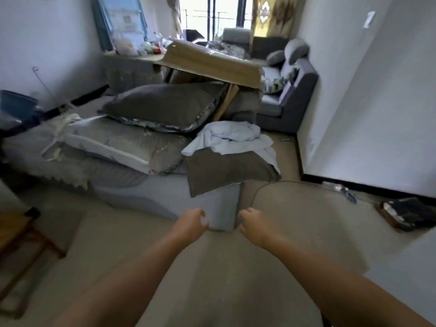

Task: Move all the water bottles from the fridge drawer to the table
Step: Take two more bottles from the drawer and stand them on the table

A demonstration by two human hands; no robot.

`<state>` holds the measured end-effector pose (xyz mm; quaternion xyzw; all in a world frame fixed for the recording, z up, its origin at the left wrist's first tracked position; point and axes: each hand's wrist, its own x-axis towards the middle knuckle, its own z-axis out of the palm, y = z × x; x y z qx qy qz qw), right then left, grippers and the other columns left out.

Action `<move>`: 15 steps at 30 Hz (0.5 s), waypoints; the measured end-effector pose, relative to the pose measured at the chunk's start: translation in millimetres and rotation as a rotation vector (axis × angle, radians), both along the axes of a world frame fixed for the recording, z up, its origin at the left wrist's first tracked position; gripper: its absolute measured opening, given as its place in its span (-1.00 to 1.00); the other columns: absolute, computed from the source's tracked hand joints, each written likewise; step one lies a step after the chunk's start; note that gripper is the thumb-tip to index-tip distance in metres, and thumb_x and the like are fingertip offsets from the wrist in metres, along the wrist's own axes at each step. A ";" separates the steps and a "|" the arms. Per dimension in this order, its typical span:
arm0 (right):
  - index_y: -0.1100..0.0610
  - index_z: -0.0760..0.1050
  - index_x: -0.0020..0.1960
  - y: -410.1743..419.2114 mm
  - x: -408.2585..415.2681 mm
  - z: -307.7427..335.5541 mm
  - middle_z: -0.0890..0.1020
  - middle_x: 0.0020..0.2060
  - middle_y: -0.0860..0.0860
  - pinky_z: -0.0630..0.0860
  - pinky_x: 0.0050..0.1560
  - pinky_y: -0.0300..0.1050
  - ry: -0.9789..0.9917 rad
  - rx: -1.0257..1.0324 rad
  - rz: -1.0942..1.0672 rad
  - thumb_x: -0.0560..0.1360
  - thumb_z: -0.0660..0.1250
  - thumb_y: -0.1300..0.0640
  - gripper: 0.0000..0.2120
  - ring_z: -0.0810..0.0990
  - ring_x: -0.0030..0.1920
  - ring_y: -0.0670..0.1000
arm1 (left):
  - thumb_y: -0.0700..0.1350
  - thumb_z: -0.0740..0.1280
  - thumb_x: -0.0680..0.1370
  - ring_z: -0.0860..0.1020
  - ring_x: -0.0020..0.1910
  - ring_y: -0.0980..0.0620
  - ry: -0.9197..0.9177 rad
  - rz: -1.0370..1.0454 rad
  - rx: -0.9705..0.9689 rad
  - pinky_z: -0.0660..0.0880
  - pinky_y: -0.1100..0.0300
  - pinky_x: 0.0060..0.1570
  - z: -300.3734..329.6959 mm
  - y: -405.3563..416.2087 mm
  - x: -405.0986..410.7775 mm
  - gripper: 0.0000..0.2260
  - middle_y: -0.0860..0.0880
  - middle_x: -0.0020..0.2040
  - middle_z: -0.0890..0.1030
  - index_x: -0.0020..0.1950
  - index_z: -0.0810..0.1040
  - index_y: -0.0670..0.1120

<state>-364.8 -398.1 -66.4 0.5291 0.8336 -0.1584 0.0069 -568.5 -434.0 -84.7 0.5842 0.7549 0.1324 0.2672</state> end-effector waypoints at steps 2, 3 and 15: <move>0.15 0.44 0.26 10.0 -47.8 2.7 0.48 0.19 0.11 0.46 0.09 -0.04 -0.010 0.000 0.056 0.59 0.15 0.09 -0.71 0.48 0.19 0.18 | -0.01 0.26 0.55 0.53 0.18 -0.11 -0.001 0.044 0.013 0.44 0.13 0.14 1.4 0.3 -37.9 -0.66 -0.14 0.20 0.58 0.26 0.50 -0.13; 0.14 0.43 0.28 14.6 -66.3 3.9 0.48 0.22 0.11 0.44 0.09 -0.05 -0.016 0.003 0.071 0.59 0.15 0.08 -0.70 0.48 0.21 0.17 | -0.01 0.26 0.54 0.53 0.18 -0.11 0.004 0.047 0.025 0.44 0.13 0.14 2.2 1.5 -52.2 -0.67 -0.14 0.20 0.58 0.26 0.50 -0.13; 0.16 0.45 0.28 31.7 -369.4 34.5 0.48 0.22 0.10 0.49 0.13 -0.01 -0.007 0.059 0.502 0.62 0.12 0.08 -0.69 0.52 0.17 0.14 | 0.02 0.26 0.56 0.50 0.16 -0.11 0.197 0.350 0.118 0.48 0.04 0.12 39.2 -61.7 -325.2 -0.70 -0.13 0.17 0.50 0.22 0.46 -0.12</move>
